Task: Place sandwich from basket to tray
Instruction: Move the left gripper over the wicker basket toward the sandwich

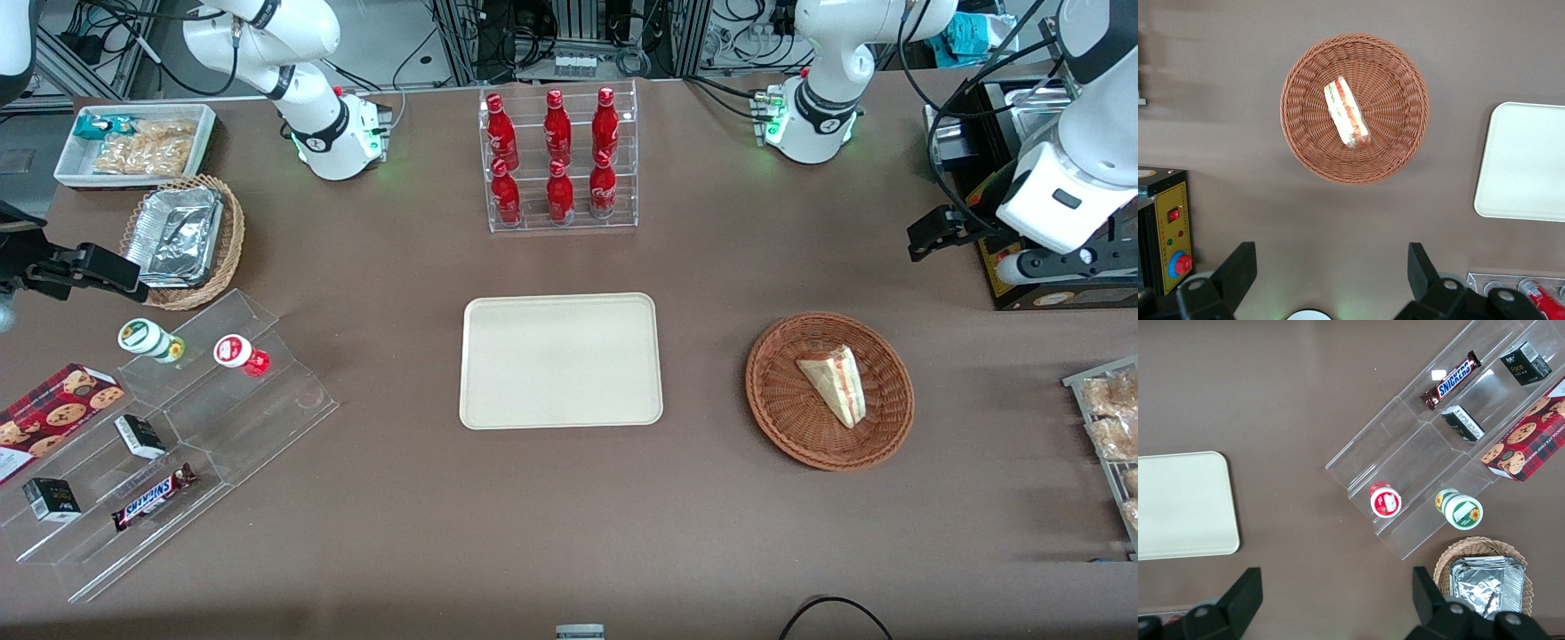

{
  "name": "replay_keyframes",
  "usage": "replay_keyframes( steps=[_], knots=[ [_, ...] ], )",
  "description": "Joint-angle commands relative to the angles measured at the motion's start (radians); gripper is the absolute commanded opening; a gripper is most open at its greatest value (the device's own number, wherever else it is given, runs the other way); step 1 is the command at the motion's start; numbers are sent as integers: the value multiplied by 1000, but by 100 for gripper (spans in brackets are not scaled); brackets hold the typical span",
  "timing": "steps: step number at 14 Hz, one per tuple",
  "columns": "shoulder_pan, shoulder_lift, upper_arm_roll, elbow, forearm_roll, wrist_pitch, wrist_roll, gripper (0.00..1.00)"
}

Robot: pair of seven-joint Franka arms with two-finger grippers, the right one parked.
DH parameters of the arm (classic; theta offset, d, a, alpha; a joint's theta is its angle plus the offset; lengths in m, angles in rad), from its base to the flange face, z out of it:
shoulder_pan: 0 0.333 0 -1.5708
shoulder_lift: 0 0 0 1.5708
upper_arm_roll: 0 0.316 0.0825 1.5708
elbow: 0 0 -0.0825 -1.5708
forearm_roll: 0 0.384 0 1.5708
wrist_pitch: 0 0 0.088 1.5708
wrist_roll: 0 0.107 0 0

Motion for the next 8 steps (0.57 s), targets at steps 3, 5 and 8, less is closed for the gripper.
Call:
replay_keyframes(
  steps=[3, 5, 8],
  knots=[
    [6, 20, -10, -21, 14, -17, 23, 100],
    [5, 63, -10, -40, 16, -4, 20, 100],
    [5, 114, -10, -104, 28, 103, 20, 100]
  ],
)
